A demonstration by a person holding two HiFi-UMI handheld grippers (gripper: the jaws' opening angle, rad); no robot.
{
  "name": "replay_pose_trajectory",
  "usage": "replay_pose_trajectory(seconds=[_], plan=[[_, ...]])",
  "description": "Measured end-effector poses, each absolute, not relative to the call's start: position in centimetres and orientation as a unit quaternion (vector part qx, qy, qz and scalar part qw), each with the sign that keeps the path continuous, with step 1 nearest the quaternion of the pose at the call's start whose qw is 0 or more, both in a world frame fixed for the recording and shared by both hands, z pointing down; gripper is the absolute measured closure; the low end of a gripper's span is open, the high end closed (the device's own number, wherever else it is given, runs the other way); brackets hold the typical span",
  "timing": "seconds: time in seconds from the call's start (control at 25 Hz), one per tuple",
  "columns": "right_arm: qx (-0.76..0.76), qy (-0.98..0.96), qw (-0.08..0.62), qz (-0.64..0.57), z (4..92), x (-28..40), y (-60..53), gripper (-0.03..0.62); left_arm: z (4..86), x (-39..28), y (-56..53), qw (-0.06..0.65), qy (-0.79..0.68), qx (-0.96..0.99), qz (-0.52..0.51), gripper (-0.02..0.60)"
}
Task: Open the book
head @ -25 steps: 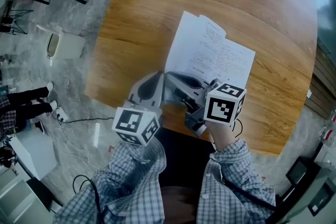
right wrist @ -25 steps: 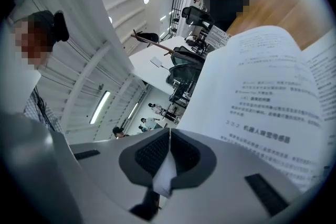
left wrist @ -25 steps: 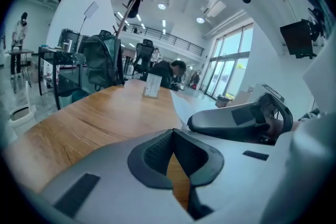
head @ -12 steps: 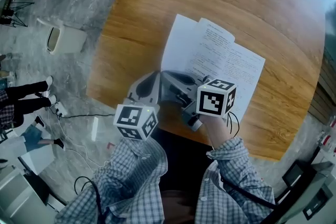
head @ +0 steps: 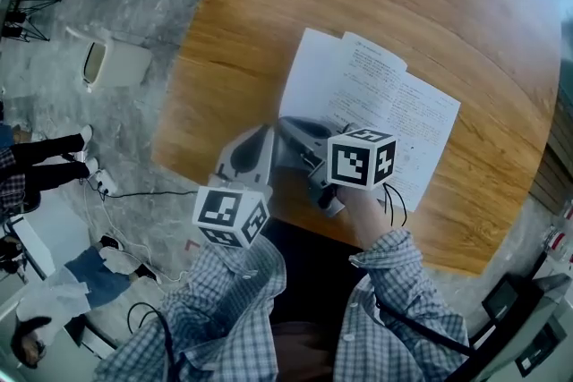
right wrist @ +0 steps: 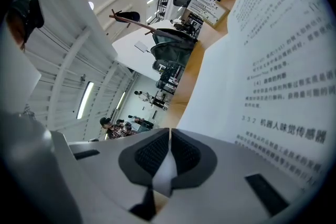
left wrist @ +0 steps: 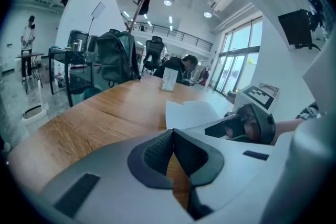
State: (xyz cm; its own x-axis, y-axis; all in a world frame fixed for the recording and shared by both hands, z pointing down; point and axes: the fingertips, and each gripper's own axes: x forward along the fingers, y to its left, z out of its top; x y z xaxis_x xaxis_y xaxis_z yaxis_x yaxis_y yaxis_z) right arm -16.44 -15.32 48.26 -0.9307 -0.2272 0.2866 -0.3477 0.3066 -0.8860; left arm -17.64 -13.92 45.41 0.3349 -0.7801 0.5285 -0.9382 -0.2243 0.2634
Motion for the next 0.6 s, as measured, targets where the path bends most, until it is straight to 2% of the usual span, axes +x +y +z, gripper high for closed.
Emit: replay_pose_trajectory(seconds=[0.6], plan=[[0.2, -0.839, 0.017, 0.506, 42.7, -13.4, -14.5, 0.574, 43.9, -14.9, -14.1, 0.282, -0.53, 0.79, 0.122, 0.574]])
